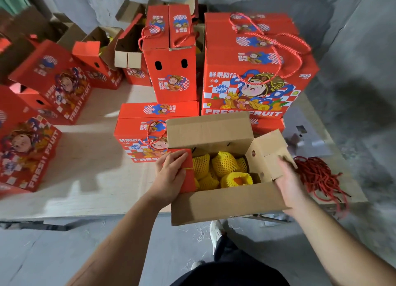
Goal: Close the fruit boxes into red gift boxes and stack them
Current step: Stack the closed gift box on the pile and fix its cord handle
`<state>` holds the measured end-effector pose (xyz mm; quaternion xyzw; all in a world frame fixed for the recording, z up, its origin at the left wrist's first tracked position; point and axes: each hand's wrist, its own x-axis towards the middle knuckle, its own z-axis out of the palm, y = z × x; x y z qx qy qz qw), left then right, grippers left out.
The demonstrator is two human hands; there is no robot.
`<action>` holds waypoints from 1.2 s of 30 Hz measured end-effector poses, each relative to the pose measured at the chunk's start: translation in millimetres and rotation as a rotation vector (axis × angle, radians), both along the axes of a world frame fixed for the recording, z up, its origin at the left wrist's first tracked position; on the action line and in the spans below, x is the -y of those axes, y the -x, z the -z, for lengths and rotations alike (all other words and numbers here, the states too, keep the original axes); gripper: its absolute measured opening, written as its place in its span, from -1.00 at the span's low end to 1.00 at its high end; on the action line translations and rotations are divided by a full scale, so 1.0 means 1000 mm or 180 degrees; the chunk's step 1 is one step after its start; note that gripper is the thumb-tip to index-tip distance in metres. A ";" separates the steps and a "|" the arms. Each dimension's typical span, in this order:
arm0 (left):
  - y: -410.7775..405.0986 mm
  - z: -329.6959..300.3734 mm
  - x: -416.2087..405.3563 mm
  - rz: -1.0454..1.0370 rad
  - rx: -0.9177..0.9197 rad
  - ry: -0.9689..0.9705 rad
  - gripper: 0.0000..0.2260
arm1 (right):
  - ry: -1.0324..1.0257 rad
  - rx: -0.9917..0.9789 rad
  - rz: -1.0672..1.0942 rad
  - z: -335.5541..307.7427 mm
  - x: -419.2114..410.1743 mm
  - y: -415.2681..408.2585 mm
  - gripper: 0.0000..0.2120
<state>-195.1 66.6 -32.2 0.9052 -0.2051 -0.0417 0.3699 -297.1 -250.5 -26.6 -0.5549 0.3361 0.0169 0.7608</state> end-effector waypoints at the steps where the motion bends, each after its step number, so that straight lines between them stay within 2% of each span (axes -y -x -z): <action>1: 0.001 0.000 0.000 0.0000 -0.0010 -0.0004 -0.57 | 0.0382 0.0177 -0.0200 -0.009 -0.004 -0.007 -0.38; 4: 0.004 -0.001 -0.001 0.0004 0.0103 0.0064 -0.57 | 0.1538 0.0595 -0.1284 -0.024 -0.012 -0.014 -0.42; 7: 0.011 0.002 -0.002 -0.0255 0.0177 0.0149 -0.47 | 0.2416 0.0582 -0.2252 -0.009 -0.004 -0.003 -0.16; 8: 0.012 0.005 -0.001 -0.0414 0.0091 0.0221 -0.43 | 0.2541 0.0547 -0.2432 -0.006 0.000 0.000 -0.15; 11: 0.012 0.005 0.003 -0.0779 -0.0652 0.0860 -0.36 | 0.2967 0.0432 -0.2882 -0.007 0.019 0.009 -0.38; 12: 0.011 0.006 0.003 -0.0740 -0.0745 0.0975 -0.37 | 0.3235 0.0420 -0.3000 -0.009 0.026 0.010 -0.43; 14: 0.013 0.008 0.002 -0.0611 -0.0522 0.0725 -0.47 | 0.3746 0.0407 -0.3304 -0.016 0.041 0.010 -0.46; 15: 0.014 0.010 0.001 -0.0601 -0.0418 0.0594 -0.52 | 0.3894 0.0393 -0.3495 -0.019 0.048 0.008 -0.43; 17: 0.017 0.009 0.000 -0.0591 -0.0511 0.0521 -0.58 | 0.4002 0.0274 -0.3823 -0.026 0.057 0.004 -0.23; 19: 0.017 0.006 -0.001 -0.0528 -0.0735 0.0622 -0.51 | 0.4203 0.0048 -0.3999 -0.028 0.058 0.001 0.00; 21: 0.013 0.002 -0.002 -0.0556 -0.0981 0.0756 -0.46 | 0.4412 -0.0133 -0.3976 -0.024 0.055 -0.002 0.16; 23: 0.009 -0.002 -0.003 -0.0540 -0.1288 0.0975 -0.46 | 0.4205 0.0001 -0.3722 -0.017 0.050 -0.002 0.16; 26: 0.011 0.001 -0.008 -0.0387 -0.1832 0.1704 -0.57 | 0.3034 0.0541 -0.2945 -0.009 0.032 0.000 -0.28; 28: 0.012 0.002 -0.011 -0.0436 -0.1993 0.1910 -0.61 | 0.2266 0.0524 -0.2147 -0.009 0.019 0.003 -0.25; 30: 0.013 0.001 -0.010 -0.0603 -0.2047 0.2006 -0.65 | 0.2103 0.0448 -0.1449 -0.008 0.012 0.001 -0.33; 32: 0.015 -0.002 -0.005 -0.0798 -0.2156 0.2144 -0.71 | 0.2152 0.0479 -0.1099 -0.005 0.005 -0.003 -0.44; 33: 0.016 -0.004 -0.002 -0.0881 -0.2189 0.2242 -0.69 | 0.2059 0.0494 -0.0985 -0.005 0.000 -0.005 -0.44; 35: 0.019 -0.007 0.003 -0.1023 -0.2143 0.2470 -0.62 | 0.1951 0.0320 -0.0925 -0.006 -0.006 -0.009 -0.20; 36: 0.022 -0.009 0.007 -0.1110 -0.2055 0.2570 -0.59 | 0.2051 0.0237 -0.1037 -0.005 -0.008 -0.010 -0.14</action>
